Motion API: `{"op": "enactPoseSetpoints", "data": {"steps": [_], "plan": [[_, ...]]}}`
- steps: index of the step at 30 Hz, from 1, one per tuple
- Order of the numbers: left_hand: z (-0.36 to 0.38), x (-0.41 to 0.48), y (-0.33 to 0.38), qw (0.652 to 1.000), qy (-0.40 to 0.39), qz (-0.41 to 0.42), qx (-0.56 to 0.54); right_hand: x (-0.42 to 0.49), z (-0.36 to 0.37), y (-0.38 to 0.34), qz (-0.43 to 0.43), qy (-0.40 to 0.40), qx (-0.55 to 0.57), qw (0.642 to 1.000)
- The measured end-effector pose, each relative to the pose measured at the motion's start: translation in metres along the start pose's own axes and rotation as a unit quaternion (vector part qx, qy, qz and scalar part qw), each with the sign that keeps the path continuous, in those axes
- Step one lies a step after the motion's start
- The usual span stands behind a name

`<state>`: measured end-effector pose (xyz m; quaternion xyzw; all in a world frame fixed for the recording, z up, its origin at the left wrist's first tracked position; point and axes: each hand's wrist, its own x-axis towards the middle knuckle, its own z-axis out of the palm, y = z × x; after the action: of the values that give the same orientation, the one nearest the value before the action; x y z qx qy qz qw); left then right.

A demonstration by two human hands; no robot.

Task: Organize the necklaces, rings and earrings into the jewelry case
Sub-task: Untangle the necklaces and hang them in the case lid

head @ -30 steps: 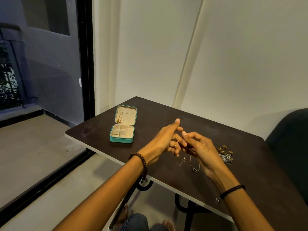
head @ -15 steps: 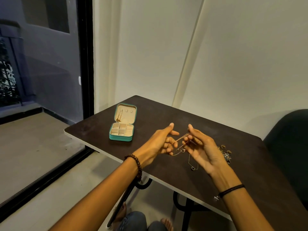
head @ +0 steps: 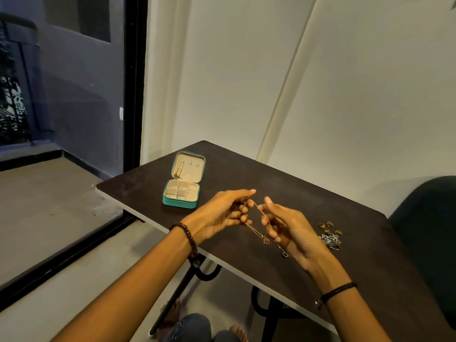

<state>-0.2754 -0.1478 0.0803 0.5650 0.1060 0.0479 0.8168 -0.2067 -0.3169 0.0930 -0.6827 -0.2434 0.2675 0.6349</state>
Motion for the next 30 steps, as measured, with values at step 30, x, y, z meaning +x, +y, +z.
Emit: {"op": "enactPoseSetpoints", "data": {"steps": [30], "plan": [[-0.093,0.018,0.019,0.996,0.039,0.078,-0.012,0.101,0.065,-0.010,-0.077,-0.096,-0.017,0.992]]}}
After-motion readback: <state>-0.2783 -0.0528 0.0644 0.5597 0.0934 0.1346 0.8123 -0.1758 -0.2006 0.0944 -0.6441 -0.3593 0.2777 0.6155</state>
